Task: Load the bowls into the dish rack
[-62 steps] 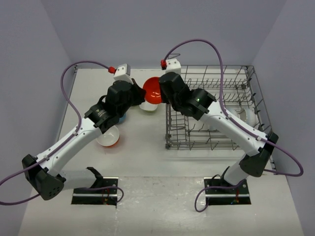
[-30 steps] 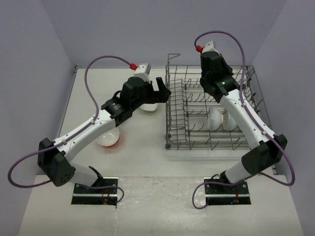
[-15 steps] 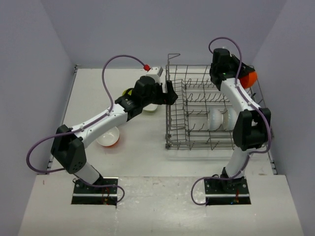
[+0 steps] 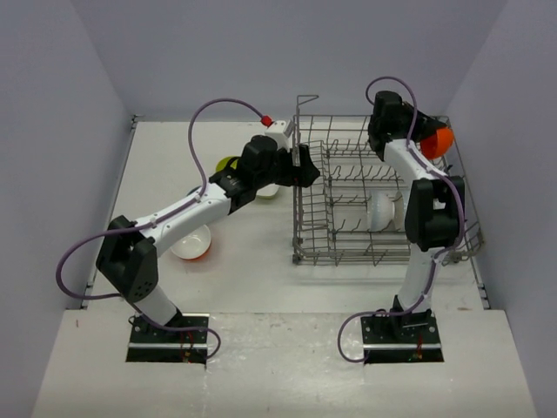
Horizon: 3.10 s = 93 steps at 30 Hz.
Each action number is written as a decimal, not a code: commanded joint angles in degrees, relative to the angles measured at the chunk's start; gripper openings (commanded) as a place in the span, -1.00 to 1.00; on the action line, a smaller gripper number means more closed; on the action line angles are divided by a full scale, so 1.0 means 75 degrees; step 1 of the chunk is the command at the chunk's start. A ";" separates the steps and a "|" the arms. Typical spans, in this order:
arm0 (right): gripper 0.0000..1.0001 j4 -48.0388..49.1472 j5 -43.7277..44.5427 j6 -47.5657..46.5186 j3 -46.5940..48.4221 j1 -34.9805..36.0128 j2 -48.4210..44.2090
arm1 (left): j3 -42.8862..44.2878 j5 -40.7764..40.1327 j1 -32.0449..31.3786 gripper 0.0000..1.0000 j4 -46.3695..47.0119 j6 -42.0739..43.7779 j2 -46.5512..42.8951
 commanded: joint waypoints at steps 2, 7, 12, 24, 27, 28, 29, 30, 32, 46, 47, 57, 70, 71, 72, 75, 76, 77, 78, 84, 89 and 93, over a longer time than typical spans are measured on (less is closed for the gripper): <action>-1.00 0.0295 0.0024 -0.0389 0.0228 -0.0134 0.0264 | -0.0083 0.0355 -0.0033 0.86 0.0374 0.0269 0.0100; -1.00 -0.0125 0.0023 -0.0214 0.0181 -0.0228 0.0381 | -0.0188 0.0249 -0.0033 0.86 0.0725 0.0374 0.0006; -1.00 -0.0127 0.0023 -0.0248 0.0205 -0.0298 0.0651 | -0.0294 0.0424 -0.0033 0.86 0.0819 0.0363 0.0029; -1.00 0.0776 0.0140 -0.0706 0.0649 -0.0451 0.1412 | -0.0411 0.0542 -0.0033 0.86 0.0948 0.0386 0.0029; -1.00 0.1113 0.0164 -0.0845 0.0673 -0.0462 0.1506 | -0.0434 0.0530 -0.0033 0.86 0.0960 0.0410 0.0018; -1.00 0.1220 0.0164 -0.0927 0.0673 -0.0474 0.1530 | -0.0446 0.0530 -0.0033 0.86 0.0960 0.0421 0.0006; -1.00 0.1291 0.0164 -0.0951 0.0697 -0.0497 0.1565 | -0.0458 0.0542 -0.0033 0.86 0.0960 0.0421 0.0006; -1.00 0.1547 0.0164 -0.1091 0.0697 -0.0498 0.1623 | -0.0470 0.0530 -0.0033 0.86 0.0971 0.0421 -0.0006; -1.00 0.1573 0.0164 -0.1127 0.0743 -0.0498 0.1682 | -0.0470 0.0542 -0.0033 0.86 0.0983 0.0445 -0.0006; -0.73 0.1819 0.0211 -0.1151 0.0275 -0.0334 0.1776 | -0.0446 0.0495 -0.0033 0.88 0.0971 0.0468 0.0029; -0.72 0.1691 0.0222 -0.1081 0.0275 -0.0310 0.1718 | -0.0435 0.0484 -0.0033 0.88 0.0960 0.0468 0.0029; -0.69 0.0799 0.0304 -0.0483 0.0310 -0.0099 0.1799 | -0.0434 0.0343 -0.0022 0.89 0.0925 0.0503 -0.0018; -0.37 0.0366 0.0328 -0.0143 0.0298 0.0030 0.2080 | -0.0505 0.0284 -0.0022 0.93 0.0913 0.0503 -0.0111; -0.35 0.0343 0.0316 -0.0131 0.0298 0.0041 0.2081 | -0.0505 0.0284 -0.0022 0.94 0.0901 0.0503 -0.0123; -0.33 0.0366 0.0316 -0.0131 0.0310 0.0053 0.2081 | -0.0516 0.0261 -0.0022 0.94 0.0901 0.0503 -0.0135; -0.30 0.0366 0.0328 -0.0108 0.0310 0.0053 0.2057 | -0.0528 0.0261 -0.0022 0.95 0.0901 0.0492 -0.0135; -0.28 0.0377 0.0328 -0.0108 0.0298 0.0065 0.2046 | -0.0528 0.0261 -0.0022 0.95 0.0901 0.0469 -0.0146; -0.28 0.0377 0.0340 -0.0096 0.0298 0.0065 0.2045 | -0.0528 0.0272 -0.0022 0.96 0.0913 0.0480 -0.0147; -0.28 0.0389 0.0328 -0.0073 0.0310 0.0076 0.2034 | -0.0528 0.0284 -0.0022 0.95 0.0924 0.0480 -0.0147; -0.60 0.0308 0.0316 0.0125 0.0369 0.0322 0.1975 | -0.0528 0.0284 -0.0022 0.94 0.0936 0.0468 -0.0158; -0.81 -0.0861 0.0293 0.1143 0.0521 0.0404 0.2115 | -0.0563 0.0237 -0.0010 0.93 0.0948 0.0456 -0.0182; -0.88 -0.2959 0.0094 0.3160 0.0697 0.0475 0.2081 | -0.0575 0.0226 0.0002 0.93 0.0960 0.0445 -0.0205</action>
